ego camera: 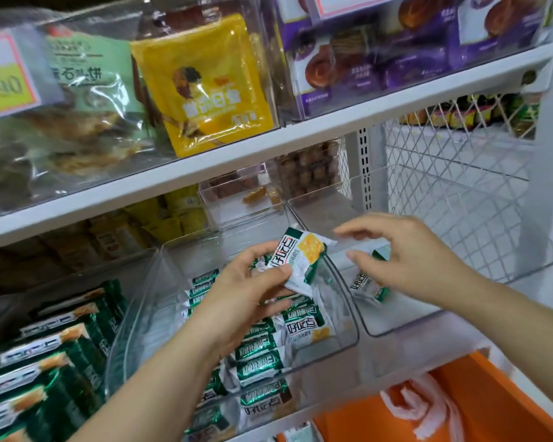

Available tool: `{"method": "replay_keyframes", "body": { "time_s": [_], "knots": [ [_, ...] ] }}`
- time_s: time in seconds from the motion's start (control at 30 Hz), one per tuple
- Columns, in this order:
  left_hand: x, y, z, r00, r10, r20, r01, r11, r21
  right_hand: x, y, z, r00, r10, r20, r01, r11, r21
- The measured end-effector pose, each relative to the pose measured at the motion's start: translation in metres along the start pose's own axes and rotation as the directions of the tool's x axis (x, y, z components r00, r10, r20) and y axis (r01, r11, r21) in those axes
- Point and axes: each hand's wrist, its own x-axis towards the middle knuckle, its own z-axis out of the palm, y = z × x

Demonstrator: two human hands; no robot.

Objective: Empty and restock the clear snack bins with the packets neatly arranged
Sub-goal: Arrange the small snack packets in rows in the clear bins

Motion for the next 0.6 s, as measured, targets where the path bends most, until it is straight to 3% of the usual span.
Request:
{"method": "replay_keyframes", "body": {
  "time_s": [0.03,0.1,0.17,0.43,0.6],
  "knots": [
    [0.001,-0.003,-0.001,1.0,0.014,-0.012,-0.014,1.0,0.009,0.003,0.013,-0.001,0.987,0.142,0.076,-0.138,0.989,-0.052],
    [0.004,-0.011,-0.004,0.999,0.025,-0.034,-0.025,1.0,-0.011,0.007,0.041,0.0,0.866,0.407,0.29,-0.353,0.909,-0.221],
    [0.007,-0.017,-0.005,0.998,0.019,-0.053,-0.022,0.998,-0.059,0.007,0.062,0.006,0.731,0.529,0.432,-0.398,0.844,-0.359],
    [0.013,-0.031,-0.008,0.996,0.054,-0.066,-0.068,0.973,-0.221,0.01,0.079,0.024,0.538,0.641,0.547,-0.398,0.766,-0.505],
    [0.012,-0.031,-0.004,0.999,0.046,-0.007,-0.046,0.969,-0.242,0.009,0.067,0.026,0.499,0.626,0.599,-0.266,0.768,-0.582]
  ]
}}
